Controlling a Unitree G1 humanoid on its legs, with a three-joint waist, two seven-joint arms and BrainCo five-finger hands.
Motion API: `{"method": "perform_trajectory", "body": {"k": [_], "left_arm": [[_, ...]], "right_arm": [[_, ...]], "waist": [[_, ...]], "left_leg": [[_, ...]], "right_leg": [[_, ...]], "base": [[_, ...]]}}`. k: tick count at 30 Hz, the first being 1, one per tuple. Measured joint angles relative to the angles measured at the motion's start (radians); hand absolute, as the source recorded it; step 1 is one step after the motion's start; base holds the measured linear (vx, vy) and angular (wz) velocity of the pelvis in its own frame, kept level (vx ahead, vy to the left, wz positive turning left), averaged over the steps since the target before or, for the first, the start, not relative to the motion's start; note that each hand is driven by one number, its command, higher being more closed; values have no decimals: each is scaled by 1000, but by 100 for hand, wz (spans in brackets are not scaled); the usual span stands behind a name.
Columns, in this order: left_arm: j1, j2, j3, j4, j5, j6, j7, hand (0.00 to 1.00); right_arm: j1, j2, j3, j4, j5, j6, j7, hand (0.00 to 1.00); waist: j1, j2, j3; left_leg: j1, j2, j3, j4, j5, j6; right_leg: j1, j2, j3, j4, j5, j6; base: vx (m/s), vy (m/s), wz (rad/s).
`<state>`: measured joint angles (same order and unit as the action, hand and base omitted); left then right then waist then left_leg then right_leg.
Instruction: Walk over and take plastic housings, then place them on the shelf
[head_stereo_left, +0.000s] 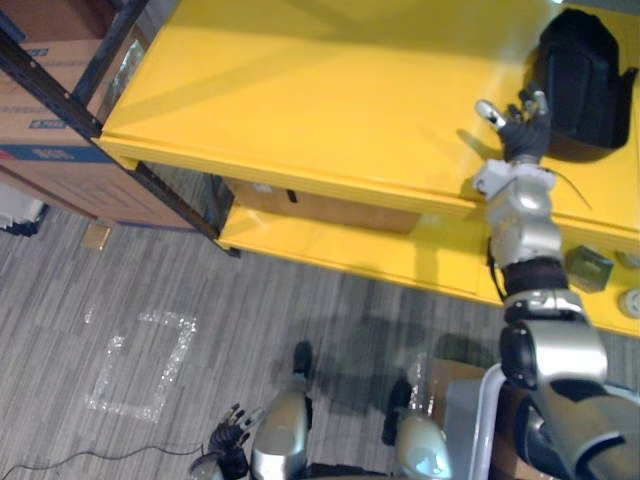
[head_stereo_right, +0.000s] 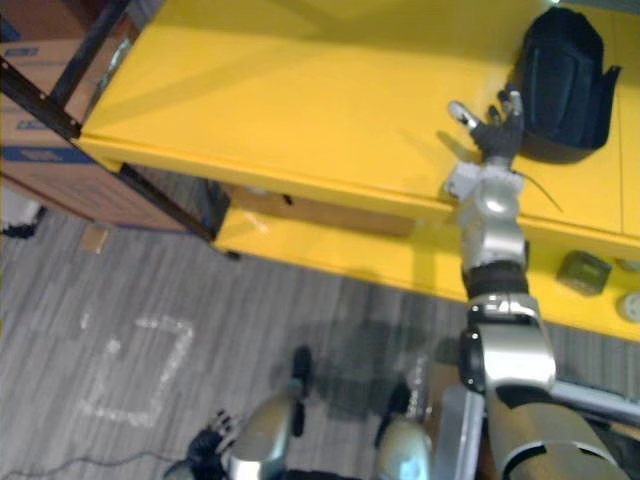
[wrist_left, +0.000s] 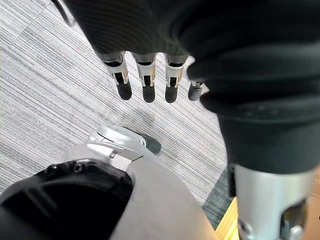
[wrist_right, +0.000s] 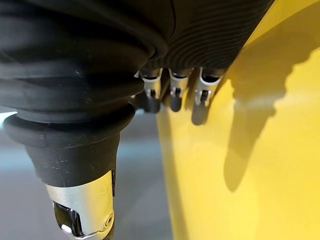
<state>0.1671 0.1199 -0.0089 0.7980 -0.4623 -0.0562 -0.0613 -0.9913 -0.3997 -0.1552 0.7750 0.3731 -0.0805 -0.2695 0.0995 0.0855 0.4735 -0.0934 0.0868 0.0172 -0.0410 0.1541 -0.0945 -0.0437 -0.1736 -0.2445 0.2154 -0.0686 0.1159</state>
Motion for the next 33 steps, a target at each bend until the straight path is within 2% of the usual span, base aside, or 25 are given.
{"method": "perform_trajectory", "body": {"k": [9,17,19,22,24,26,27,29,33], "left_arm": [[-2,0,-12,2,0,-1,0,0],[-4,5,-11,2,2,0,-1,0],[-4,5,-10,2,9,2,-3,0],[-4,5,-9,1,9,2,-6,0],[-4,5,-9,-1,10,2,-8,0],[-4,5,-8,-1,10,2,-8,0],[-4,5,-7,0,10,2,-8,0],[-3,4,-4,0,11,1,-8,0],[3,-1,7,8,12,0,-2,0]], "right_arm": [[0,-2,-1,21,1,-23,-10,0],[12,-10,11,22,9,-52,192,0],[27,-30,45,14,25,-62,289,0],[53,-35,78,-44,46,-72,380,0],[60,-35,79,-82,47,-77,404,0],[84,-36,77,-148,62,-116,417,0],[90,-36,77,-166,62,-121,416,0],[146,-36,56,-281,57,-158,391,0],[292,-19,-5,-474,25,-186,323,0]], "waist": [[-1,6,-3],[-1,6,-3],[-1,6,-3],[-2,6,-3],[-4,6,-3],[-3,5,-3],[-2,5,-4],[-2,3,-21],[-6,-15,-73]], "left_leg": [[5,2,15,-1,0,0],[5,2,18,-2,0,0],[5,2,18,-2,0,0],[5,3,19,-3,0,0],[6,3,19,-3,0,0],[14,4,19,-7,0,0],[20,4,21,-11,0,0],[23,4,24,-26,0,0],[28,5,34,-37,0,0]], "right_leg": [[-1,1,6,0,0,0],[-3,1,8,0,0,0],[-3,1,8,-1,0,0],[-3,2,9,-2,0,-1],[-2,2,9,-4,1,0],[12,4,6,-17,6,0],[15,5,8,-18,6,0],[16,7,8,-33,12,2],[30,17,12,-74,25,6]], "base": [[8,1,-3],[0,0,0],[0,0,0],[0,0,0],[0,0,0],[0,0,0],[0,0,0],[31,12,-2],[66,-4,-6]]}}
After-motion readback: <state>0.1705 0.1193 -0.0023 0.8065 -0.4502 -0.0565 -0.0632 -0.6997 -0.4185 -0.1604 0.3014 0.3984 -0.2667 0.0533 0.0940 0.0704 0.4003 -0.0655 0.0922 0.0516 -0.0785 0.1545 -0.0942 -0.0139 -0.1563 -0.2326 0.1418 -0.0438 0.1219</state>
